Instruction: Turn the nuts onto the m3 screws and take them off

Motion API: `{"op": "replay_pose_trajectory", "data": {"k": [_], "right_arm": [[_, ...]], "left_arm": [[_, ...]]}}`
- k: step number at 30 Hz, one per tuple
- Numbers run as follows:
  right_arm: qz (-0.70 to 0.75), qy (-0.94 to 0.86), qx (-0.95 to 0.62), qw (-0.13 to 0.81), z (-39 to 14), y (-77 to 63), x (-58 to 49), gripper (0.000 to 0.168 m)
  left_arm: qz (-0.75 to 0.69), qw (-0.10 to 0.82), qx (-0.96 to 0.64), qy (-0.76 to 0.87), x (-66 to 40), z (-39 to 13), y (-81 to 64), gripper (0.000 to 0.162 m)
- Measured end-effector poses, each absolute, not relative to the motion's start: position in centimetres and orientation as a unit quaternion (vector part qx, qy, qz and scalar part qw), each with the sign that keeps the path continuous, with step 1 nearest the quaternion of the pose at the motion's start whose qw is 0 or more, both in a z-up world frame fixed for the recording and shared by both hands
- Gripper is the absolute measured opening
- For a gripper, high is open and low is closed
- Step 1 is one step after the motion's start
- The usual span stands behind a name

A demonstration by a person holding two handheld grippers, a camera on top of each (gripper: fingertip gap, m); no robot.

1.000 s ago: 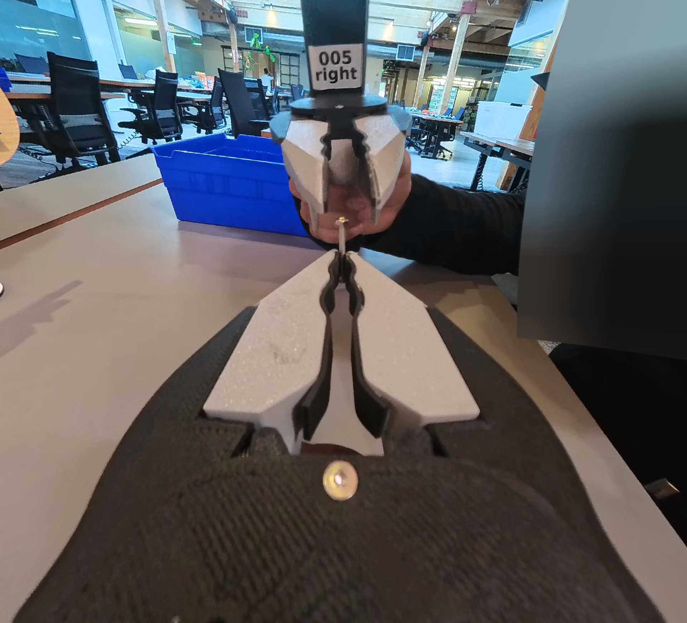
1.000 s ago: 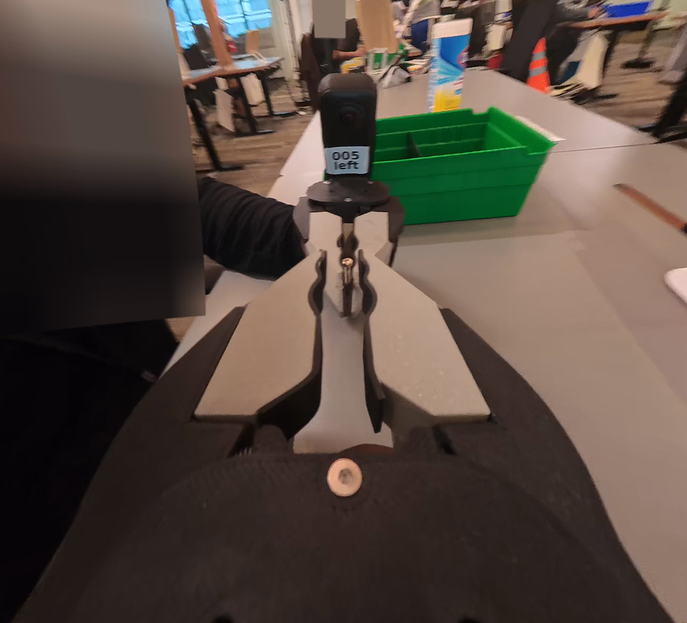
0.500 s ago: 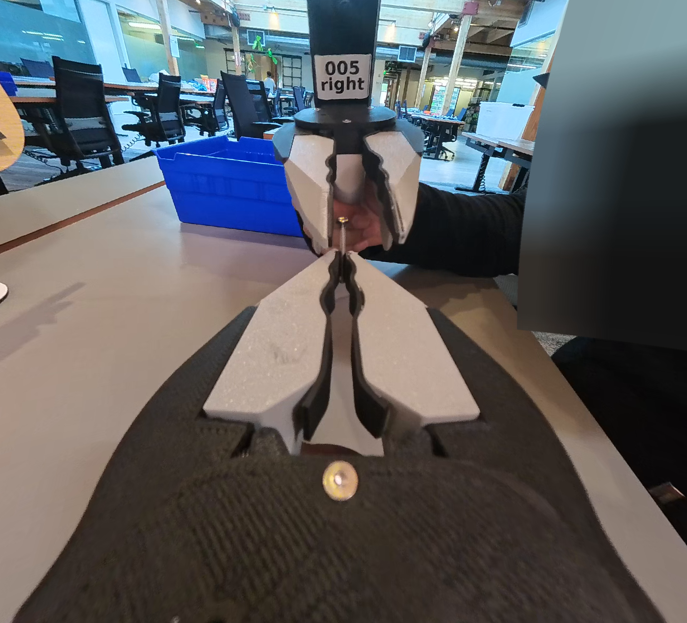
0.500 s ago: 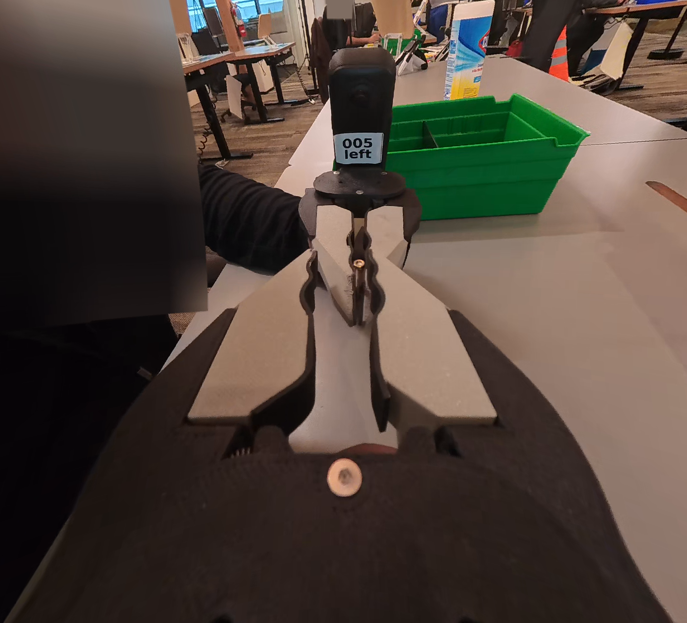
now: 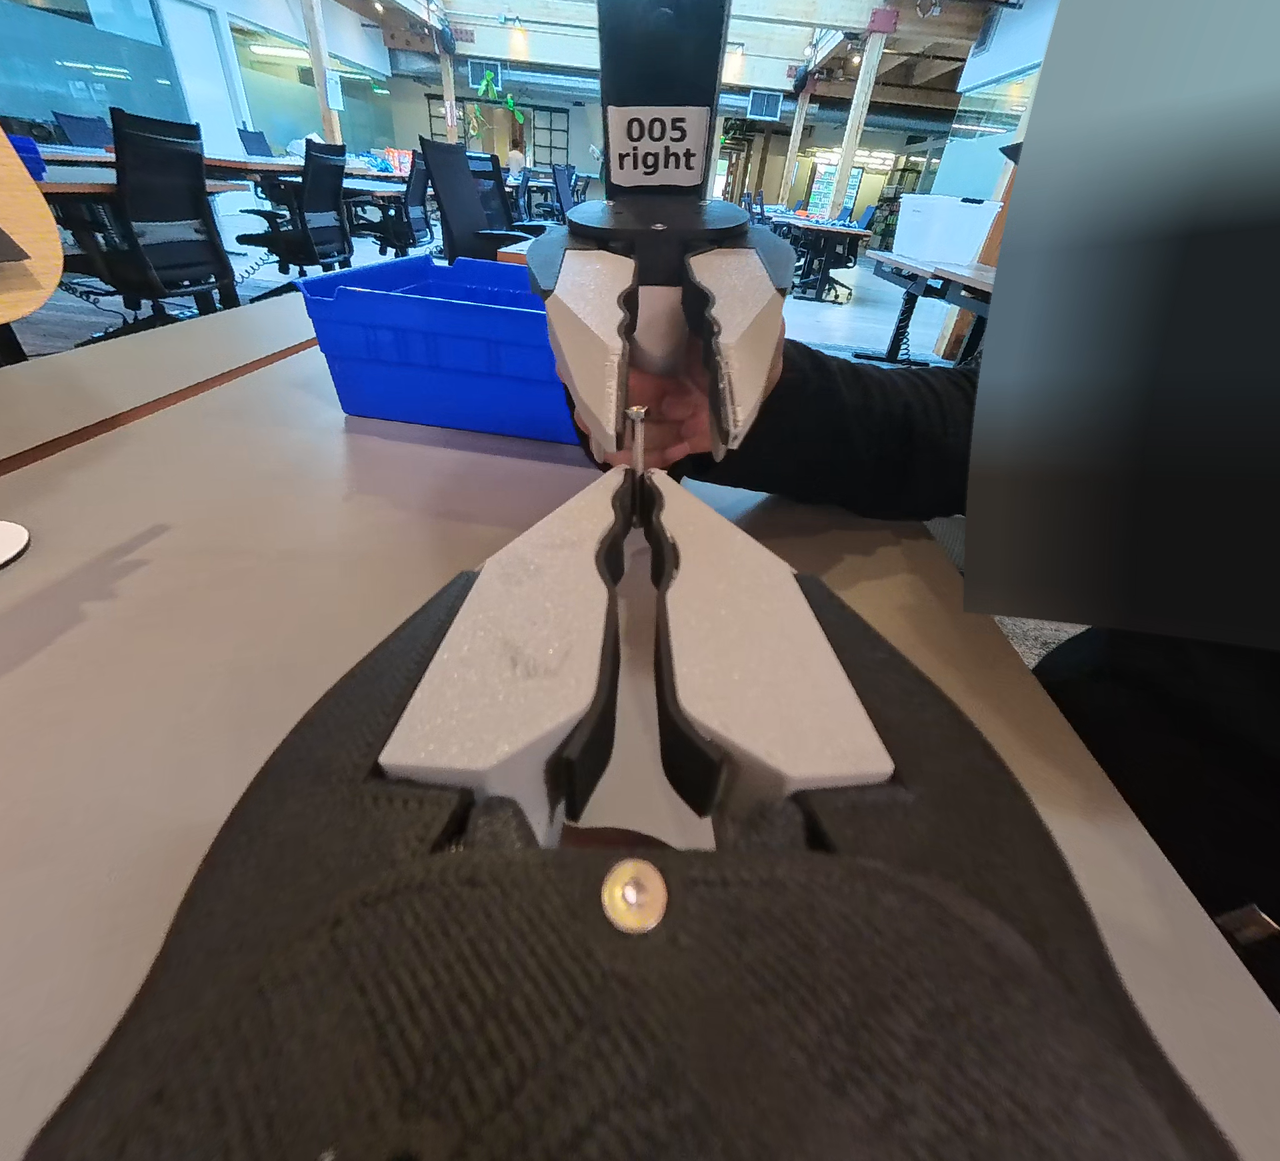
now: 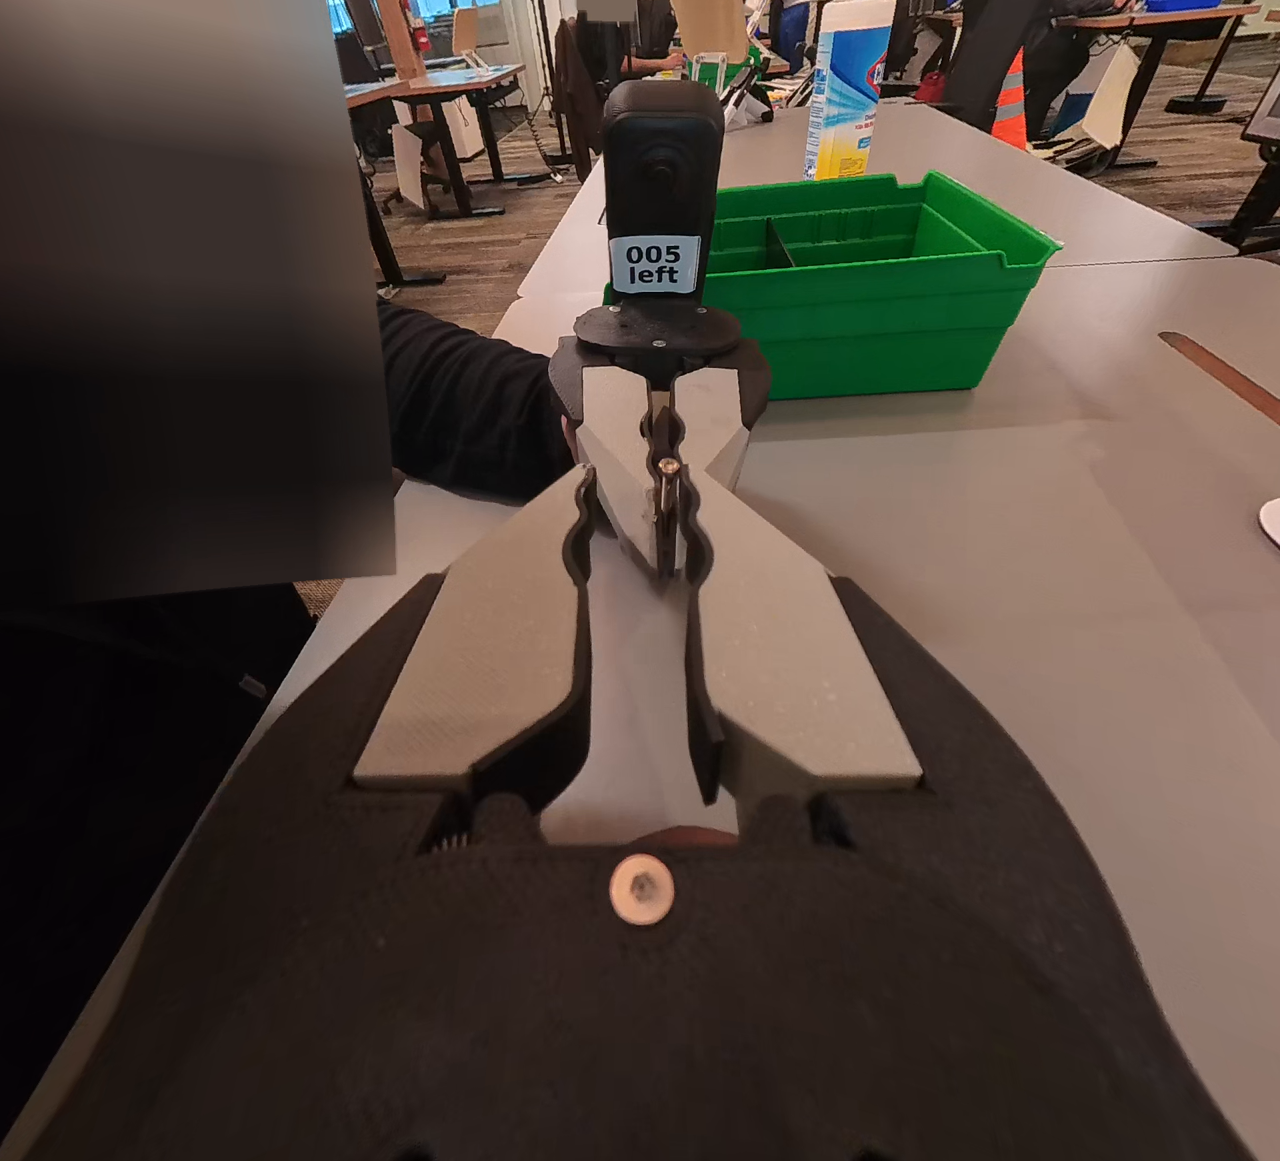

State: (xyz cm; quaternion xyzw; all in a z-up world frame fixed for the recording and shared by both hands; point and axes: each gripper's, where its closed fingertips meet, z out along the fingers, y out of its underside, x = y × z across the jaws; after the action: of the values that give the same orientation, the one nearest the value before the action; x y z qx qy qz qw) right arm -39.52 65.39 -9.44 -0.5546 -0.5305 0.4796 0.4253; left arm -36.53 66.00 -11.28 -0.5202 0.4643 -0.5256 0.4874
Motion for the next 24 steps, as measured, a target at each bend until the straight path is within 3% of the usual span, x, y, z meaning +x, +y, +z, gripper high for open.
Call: {"op": "replay_pose_trajectory", "data": {"k": [24], "right_arm": [[0.472, -0.532, -0.55, 0.438, -9.06, 65.32, -39.62, 0.02]], "left_arm": [[-0.524, 0.491, -0.517, 0.465, -36.54, -11.14, 65.94, 0.0]]}}
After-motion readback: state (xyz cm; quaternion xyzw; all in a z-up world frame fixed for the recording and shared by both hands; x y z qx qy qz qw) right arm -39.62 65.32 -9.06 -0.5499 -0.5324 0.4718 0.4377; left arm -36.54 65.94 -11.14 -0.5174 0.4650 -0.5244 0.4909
